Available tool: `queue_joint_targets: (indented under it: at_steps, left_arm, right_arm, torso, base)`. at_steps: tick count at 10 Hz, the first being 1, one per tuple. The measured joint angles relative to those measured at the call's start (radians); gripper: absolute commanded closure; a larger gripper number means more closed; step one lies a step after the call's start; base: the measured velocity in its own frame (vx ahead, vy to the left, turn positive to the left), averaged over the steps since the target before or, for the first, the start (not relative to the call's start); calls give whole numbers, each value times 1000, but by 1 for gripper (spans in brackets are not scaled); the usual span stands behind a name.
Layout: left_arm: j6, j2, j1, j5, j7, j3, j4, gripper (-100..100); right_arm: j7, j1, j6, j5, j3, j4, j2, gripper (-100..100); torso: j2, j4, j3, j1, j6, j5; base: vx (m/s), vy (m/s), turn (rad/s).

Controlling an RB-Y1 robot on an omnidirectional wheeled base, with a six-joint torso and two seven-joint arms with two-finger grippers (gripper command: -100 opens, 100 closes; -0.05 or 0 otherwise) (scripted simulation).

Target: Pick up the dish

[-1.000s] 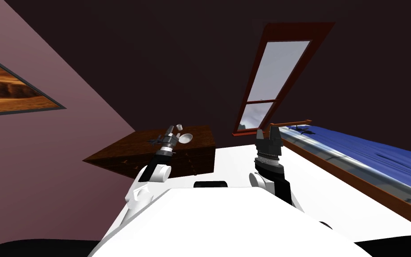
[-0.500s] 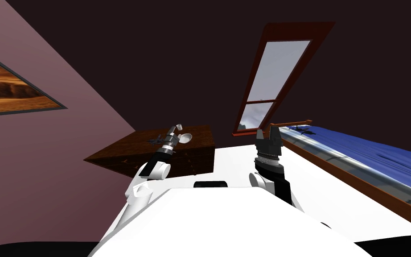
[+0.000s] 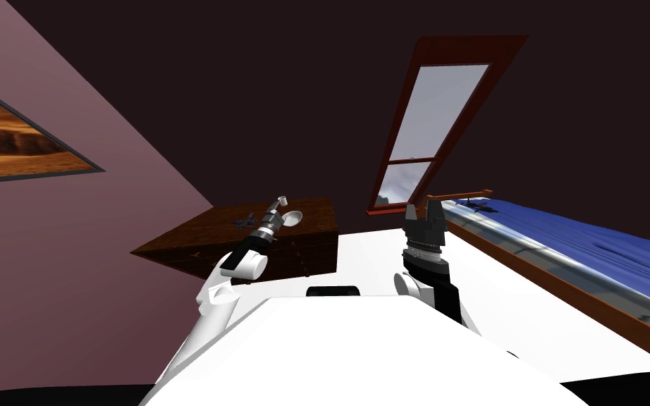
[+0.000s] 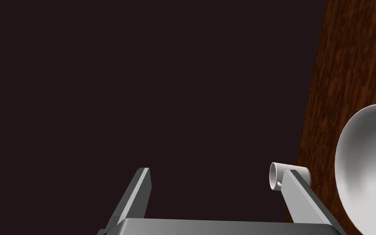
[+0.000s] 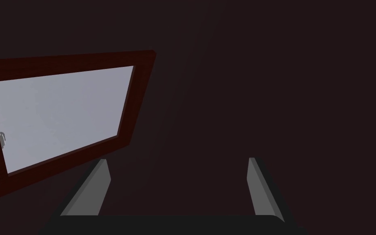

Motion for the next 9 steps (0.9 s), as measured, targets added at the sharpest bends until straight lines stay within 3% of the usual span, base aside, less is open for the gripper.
queue_joint_targets:
  at_steps: [9]
  left_arm:
    - [217, 80, -48, 76, 56, 30, 41, -100]
  right_arm:
    - [0, 0, 0, 0, 0, 0, 0, 0]
  torso:
    - [0, 0, 0, 1, 0, 0]
  base:
    - [2, -18, -16]
